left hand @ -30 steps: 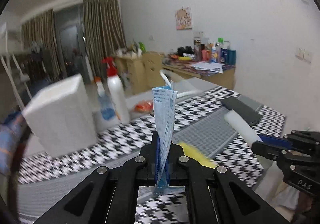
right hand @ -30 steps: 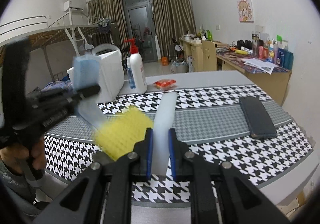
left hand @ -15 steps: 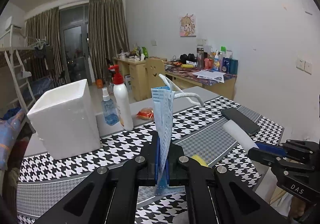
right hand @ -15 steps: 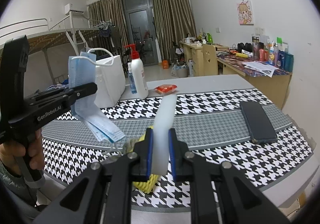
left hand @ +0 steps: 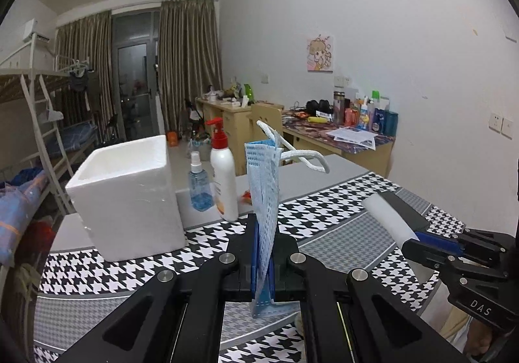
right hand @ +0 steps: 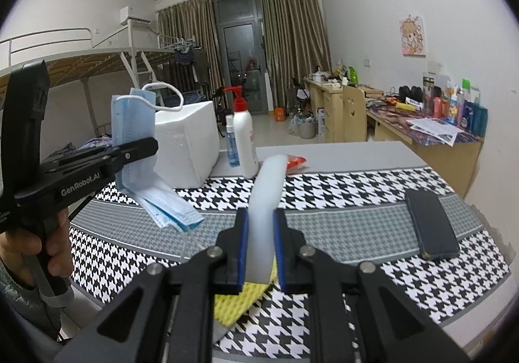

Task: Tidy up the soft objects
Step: 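Carry the mask and foam strip in both grippers over the white foam box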

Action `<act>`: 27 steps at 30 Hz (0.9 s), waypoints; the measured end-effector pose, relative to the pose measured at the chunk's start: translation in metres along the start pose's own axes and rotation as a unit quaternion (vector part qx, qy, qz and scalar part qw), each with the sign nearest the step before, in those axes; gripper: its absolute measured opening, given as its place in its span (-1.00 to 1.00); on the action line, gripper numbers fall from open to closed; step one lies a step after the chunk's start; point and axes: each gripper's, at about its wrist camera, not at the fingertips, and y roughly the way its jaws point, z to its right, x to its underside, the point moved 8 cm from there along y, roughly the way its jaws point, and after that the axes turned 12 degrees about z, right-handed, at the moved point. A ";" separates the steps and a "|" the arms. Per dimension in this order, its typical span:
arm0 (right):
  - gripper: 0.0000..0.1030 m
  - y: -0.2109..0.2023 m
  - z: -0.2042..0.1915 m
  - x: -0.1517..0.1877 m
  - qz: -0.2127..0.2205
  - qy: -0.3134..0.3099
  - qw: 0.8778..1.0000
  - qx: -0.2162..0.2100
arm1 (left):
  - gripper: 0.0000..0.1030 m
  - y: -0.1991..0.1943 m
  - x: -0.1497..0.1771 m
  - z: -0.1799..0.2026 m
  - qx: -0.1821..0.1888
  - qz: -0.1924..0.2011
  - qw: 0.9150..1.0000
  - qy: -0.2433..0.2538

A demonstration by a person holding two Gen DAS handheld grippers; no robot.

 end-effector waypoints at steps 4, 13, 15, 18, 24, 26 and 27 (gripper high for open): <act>-0.64 0.004 -0.007 -0.006 0.006 -0.005 1.000 -0.006 | -0.90 -0.003 -0.003 -0.010 -0.007 0.004 1.000 -0.002; -0.64 0.013 -0.020 -0.022 0.021 -0.017 0.999 -0.020 | -0.90 -0.007 -0.014 -0.026 -0.023 0.018 1.000 -0.003; -0.64 0.014 -0.025 -0.025 0.024 -0.020 0.999 -0.024 | -0.90 -0.007 -0.016 -0.029 -0.026 0.022 0.999 -0.003; -0.65 0.015 -0.030 -0.031 0.030 -0.025 0.999 -0.030 | -0.90 -0.007 -0.020 -0.035 -0.032 0.026 0.999 -0.003; -0.65 0.024 -0.038 -0.041 0.036 -0.032 0.998 -0.040 | -0.90 -0.009 -0.027 -0.044 -0.045 0.037 0.998 0.006; -0.64 0.026 -0.040 -0.043 0.037 -0.036 0.998 -0.043 | -0.90 -0.011 -0.028 -0.050 -0.049 0.040 0.998 0.006; -0.64 0.027 -0.041 -0.044 0.038 -0.037 0.998 -0.045 | -0.90 -0.011 -0.029 -0.051 -0.050 0.041 0.998 0.006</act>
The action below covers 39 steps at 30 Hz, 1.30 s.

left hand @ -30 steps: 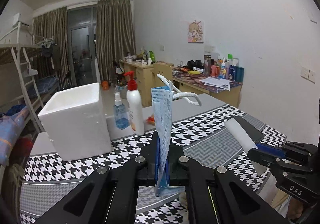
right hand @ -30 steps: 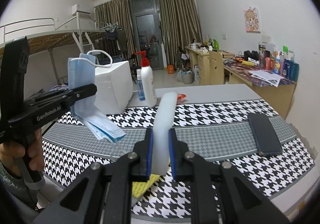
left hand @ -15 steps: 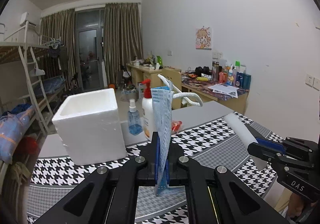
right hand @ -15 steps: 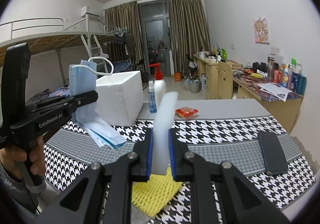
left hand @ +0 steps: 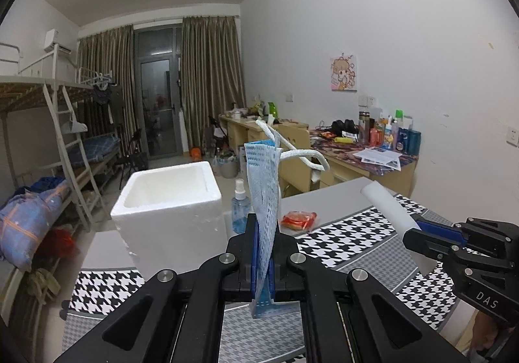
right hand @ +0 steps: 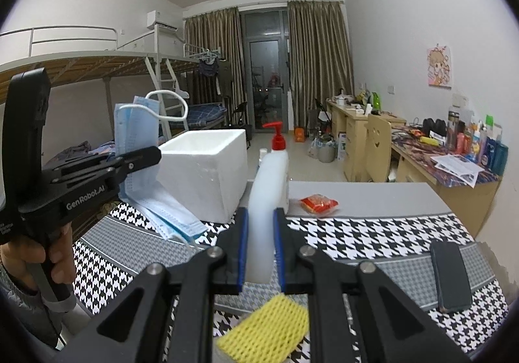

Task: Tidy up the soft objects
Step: 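Carry the mask and foam strip in both grippers over the white foam box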

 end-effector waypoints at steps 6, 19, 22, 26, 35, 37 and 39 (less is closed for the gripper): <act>-0.64 0.007 -0.006 -0.008 0.008 -0.004 1.000 -0.008 | -0.90 0.002 -0.006 -0.009 -0.007 0.006 1.000 0.002; -0.65 0.020 -0.019 -0.023 0.020 -0.009 1.000 -0.017 | -0.90 0.004 -0.015 -0.025 -0.021 0.018 1.000 0.002; -0.64 0.024 -0.021 -0.028 0.024 -0.012 0.999 -0.018 | -0.90 0.005 -0.016 -0.030 -0.025 0.019 1.000 -0.001; -0.65 0.028 -0.025 -0.034 0.030 -0.017 0.999 -0.017 | -0.90 0.006 -0.020 -0.037 -0.034 0.022 0.999 -0.002; -0.65 0.043 -0.035 -0.043 0.033 -0.030 0.999 -0.022 | -0.90 0.010 -0.029 -0.055 -0.054 0.033 0.998 -0.003; -0.65 0.046 -0.039 -0.045 0.034 -0.032 0.999 -0.025 | -0.90 0.012 -0.031 -0.059 -0.057 0.033 0.998 -0.004; -0.65 0.048 -0.040 -0.046 0.036 -0.033 0.998 -0.029 | -0.90 0.014 -0.031 -0.062 -0.061 0.033 0.998 -0.004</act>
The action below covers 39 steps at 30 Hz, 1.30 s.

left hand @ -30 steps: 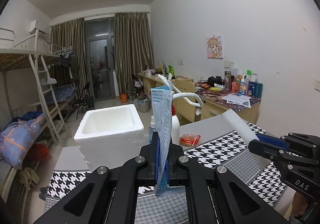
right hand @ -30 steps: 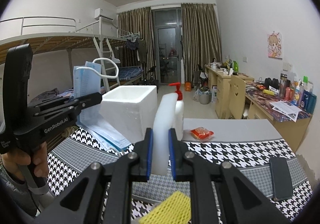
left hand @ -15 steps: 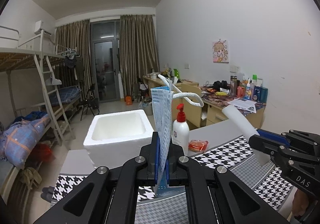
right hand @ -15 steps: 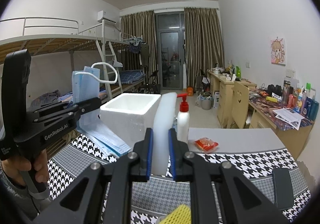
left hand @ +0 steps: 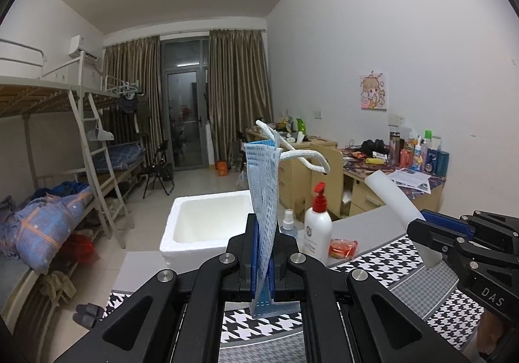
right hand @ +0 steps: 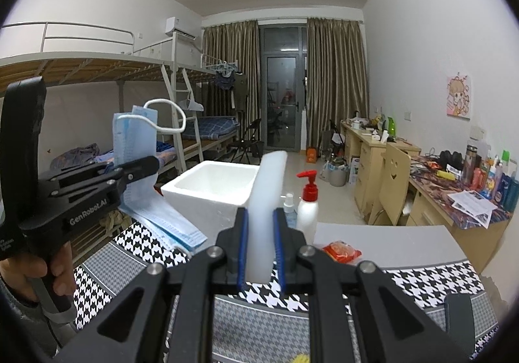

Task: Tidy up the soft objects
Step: 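Carry the mask and foam strip in both grippers over the white foam box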

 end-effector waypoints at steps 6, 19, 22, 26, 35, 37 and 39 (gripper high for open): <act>-0.64 0.008 -0.006 -0.006 0.004 -0.006 1.000 -0.005 | -0.90 0.007 0.002 -0.009 -0.012 -0.002 1.000 -0.003; -0.64 0.037 -0.014 -0.020 0.008 -0.014 1.000 -0.020 | -0.90 0.021 -0.006 -0.038 -0.041 0.005 0.999 -0.009; -0.64 0.046 -0.019 -0.021 0.004 -0.018 1.000 -0.023 | -0.90 0.027 -0.006 -0.044 -0.044 0.001 0.999 -0.013; -0.65 0.056 -0.022 -0.022 -0.001 -0.019 0.999 -0.028 | -0.90 0.032 -0.008 -0.049 -0.050 0.000 0.999 -0.008; -0.64 0.082 -0.023 -0.023 -0.012 -0.012 0.999 -0.033 | -0.90 0.050 -0.009 -0.057 -0.057 -0.011 0.998 -0.011; -0.64 0.086 -0.024 -0.023 -0.014 -0.009 0.999 -0.035 | -0.90 0.056 -0.007 -0.059 -0.056 -0.018 0.998 -0.014; -0.64 0.090 -0.026 -0.022 -0.017 -0.008 0.999 -0.034 | -0.90 0.060 -0.005 -0.060 -0.056 -0.022 0.998 -0.015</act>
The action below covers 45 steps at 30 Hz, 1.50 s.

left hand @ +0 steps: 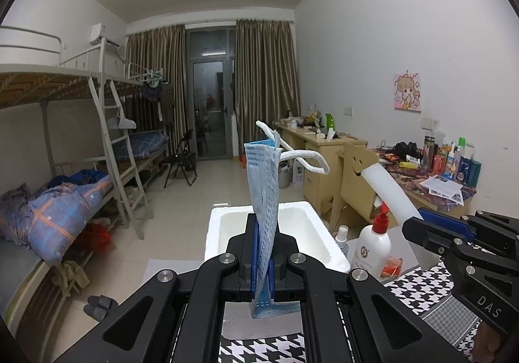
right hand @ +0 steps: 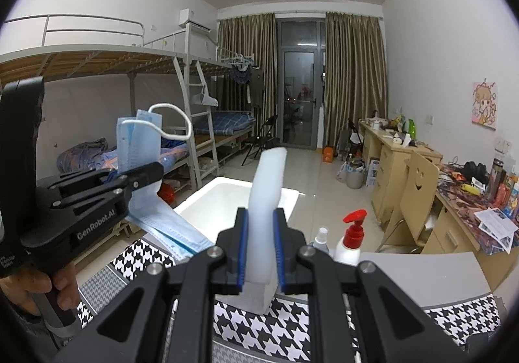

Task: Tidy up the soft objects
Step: 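Carry the mask and foam strip in both grippers over the white foam box, then lower the blue mask into the foam box and open the left gripper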

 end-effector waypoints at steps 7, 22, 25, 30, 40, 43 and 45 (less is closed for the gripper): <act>-0.64 0.015 -0.003 0.001 -0.012 0.002 1.000 -0.003 | -0.90 0.016 0.007 0.000 0.001 -0.017 1.000 -0.005; -0.64 0.033 -0.009 -0.002 -0.021 0.000 1.000 -0.004 | -0.90 0.049 0.008 -0.008 0.000 -0.039 0.999 -0.014; -0.64 0.036 -0.008 -0.003 -0.023 0.001 1.000 -0.001 | -0.90 0.056 0.010 -0.009 0.002 -0.045 0.999 -0.017; -0.64 0.042 -0.008 -0.003 -0.027 0.000 1.000 0.001 | -0.90 0.068 0.013 -0.014 0.001 -0.060 0.998 -0.027; -0.64 0.054 -0.009 0.000 -0.040 -0.002 0.999 0.003 | -0.90 0.088 0.021 -0.008 0.006 -0.080 0.997 -0.022; -0.64 0.058 -0.008 0.000 -0.044 -0.001 0.999 0.003 | -0.90 0.093 0.024 -0.007 0.009 -0.088 0.996 -0.021; -0.64 0.061 -0.007 0.000 -0.046 0.001 0.999 0.003 | -0.90 0.097 0.027 -0.008 0.010 -0.094 0.995 -0.022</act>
